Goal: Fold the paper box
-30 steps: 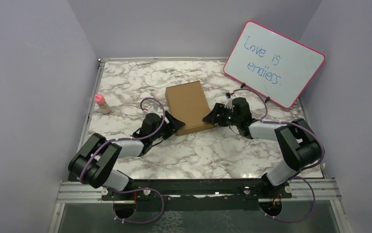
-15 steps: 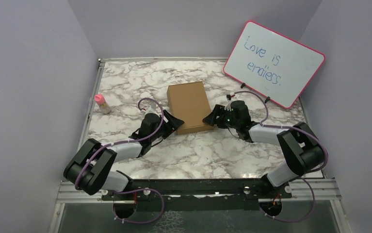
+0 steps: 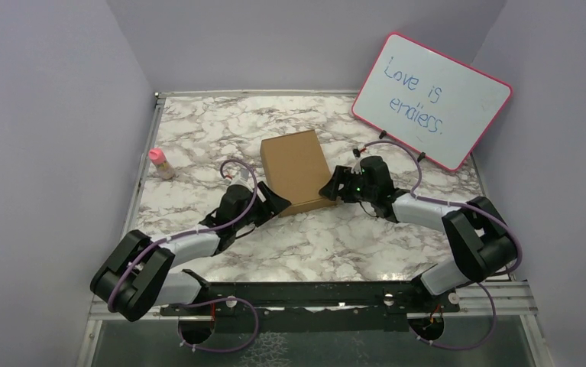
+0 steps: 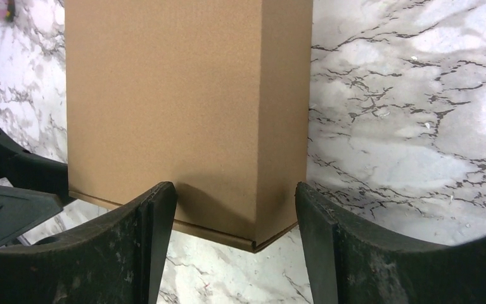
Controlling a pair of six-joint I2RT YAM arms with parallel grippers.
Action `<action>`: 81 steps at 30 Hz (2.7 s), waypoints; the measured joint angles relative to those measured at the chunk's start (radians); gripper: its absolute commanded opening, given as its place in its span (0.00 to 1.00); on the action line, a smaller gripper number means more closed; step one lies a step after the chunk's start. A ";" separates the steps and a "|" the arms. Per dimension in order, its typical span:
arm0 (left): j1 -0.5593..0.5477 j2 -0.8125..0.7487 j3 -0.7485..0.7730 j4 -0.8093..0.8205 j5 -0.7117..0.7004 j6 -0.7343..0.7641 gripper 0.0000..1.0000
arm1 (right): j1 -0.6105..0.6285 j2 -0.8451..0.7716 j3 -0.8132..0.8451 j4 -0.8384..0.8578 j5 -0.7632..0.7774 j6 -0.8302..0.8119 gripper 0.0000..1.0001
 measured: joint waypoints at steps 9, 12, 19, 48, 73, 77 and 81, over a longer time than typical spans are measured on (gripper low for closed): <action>-0.005 -0.061 -0.002 -0.075 0.036 0.032 0.71 | 0.000 -0.014 0.000 -0.029 0.003 -0.014 0.73; -0.004 -0.030 0.001 -0.082 0.042 0.047 0.71 | 0.000 -0.014 0.000 -0.029 0.000 -0.014 0.73; -0.005 0.012 0.032 -0.106 0.038 0.103 0.71 | 0.000 -0.010 0.000 -0.024 -0.012 -0.014 0.72; -0.017 0.092 0.072 -0.048 0.011 -0.049 0.68 | 0.003 0.016 -0.073 0.169 0.014 0.055 0.57; -0.106 0.060 0.130 -0.120 -0.235 -0.002 0.67 | 0.079 0.011 -0.042 0.154 0.164 0.093 0.58; -0.109 0.027 0.135 -0.120 -0.278 0.047 0.66 | 0.079 0.005 -0.002 0.116 0.162 0.084 0.58; -0.110 0.066 0.152 -0.098 -0.280 0.039 0.65 | 0.078 0.011 0.023 0.100 0.168 0.051 0.60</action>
